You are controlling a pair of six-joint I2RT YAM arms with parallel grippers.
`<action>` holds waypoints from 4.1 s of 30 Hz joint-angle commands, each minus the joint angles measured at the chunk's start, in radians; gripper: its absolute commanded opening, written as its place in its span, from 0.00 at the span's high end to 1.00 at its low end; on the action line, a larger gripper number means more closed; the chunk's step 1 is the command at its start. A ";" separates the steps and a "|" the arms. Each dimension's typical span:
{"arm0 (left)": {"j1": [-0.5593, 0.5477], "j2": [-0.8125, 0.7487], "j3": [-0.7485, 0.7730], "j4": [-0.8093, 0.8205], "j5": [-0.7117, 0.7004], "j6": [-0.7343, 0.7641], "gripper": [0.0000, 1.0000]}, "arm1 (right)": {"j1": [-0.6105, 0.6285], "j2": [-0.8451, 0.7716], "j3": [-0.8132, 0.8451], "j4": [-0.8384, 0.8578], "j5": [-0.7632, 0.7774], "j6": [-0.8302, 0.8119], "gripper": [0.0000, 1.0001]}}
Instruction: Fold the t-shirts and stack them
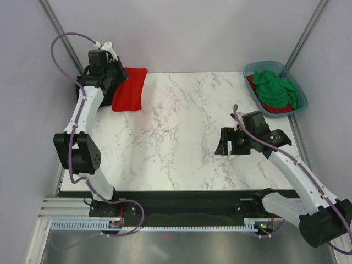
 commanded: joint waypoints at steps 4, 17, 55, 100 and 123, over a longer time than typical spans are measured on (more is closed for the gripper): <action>0.034 0.068 0.184 -0.052 0.038 0.086 0.98 | 0.002 0.014 0.073 -0.032 -0.021 -0.036 0.16; 0.141 0.095 0.388 -0.112 0.089 0.112 0.98 | 0.002 0.072 0.065 -0.020 -0.024 -0.050 0.16; 0.298 0.381 0.675 -0.108 0.173 0.104 0.98 | 0.004 0.269 0.099 0.014 -0.036 -0.067 0.15; 0.344 0.409 0.642 -0.095 -0.345 0.032 0.00 | 0.048 0.373 0.085 0.077 -0.067 -0.032 0.16; -0.151 -0.654 -0.564 -0.109 0.043 -0.149 0.06 | 0.088 0.082 -0.064 0.189 0.000 0.139 0.15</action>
